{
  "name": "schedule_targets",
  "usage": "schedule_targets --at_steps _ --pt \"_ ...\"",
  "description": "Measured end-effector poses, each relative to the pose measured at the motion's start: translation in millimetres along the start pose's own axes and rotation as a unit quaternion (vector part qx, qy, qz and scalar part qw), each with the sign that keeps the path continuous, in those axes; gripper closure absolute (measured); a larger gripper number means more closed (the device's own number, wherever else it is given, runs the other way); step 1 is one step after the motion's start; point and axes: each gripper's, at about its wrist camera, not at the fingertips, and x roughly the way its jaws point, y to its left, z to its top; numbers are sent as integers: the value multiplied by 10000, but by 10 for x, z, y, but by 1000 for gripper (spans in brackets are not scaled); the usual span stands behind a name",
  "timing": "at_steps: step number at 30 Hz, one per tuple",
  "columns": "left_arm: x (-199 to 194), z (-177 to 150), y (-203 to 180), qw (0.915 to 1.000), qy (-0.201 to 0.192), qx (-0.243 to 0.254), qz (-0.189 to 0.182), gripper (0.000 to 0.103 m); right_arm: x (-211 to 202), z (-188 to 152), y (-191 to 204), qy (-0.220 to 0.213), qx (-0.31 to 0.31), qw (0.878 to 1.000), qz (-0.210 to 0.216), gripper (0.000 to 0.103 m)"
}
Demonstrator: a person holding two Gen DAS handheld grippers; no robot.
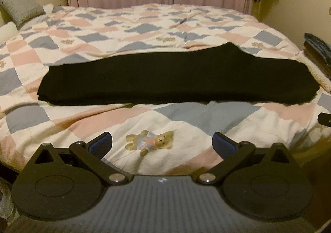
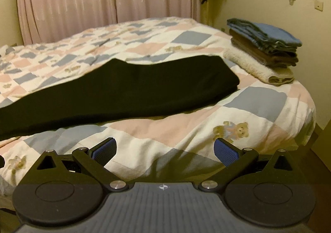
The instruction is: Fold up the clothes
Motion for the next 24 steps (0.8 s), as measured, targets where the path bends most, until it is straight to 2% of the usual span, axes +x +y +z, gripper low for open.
schedule_targets --at_steps 14,24 --pt "588 276 260 9988 330 -367 47 1 734 265 259 478 -283 9984 -78 0" --pt "852 367 388 9975 501 -471 166 1 1016 342 345 668 -340 9971 -106 0"
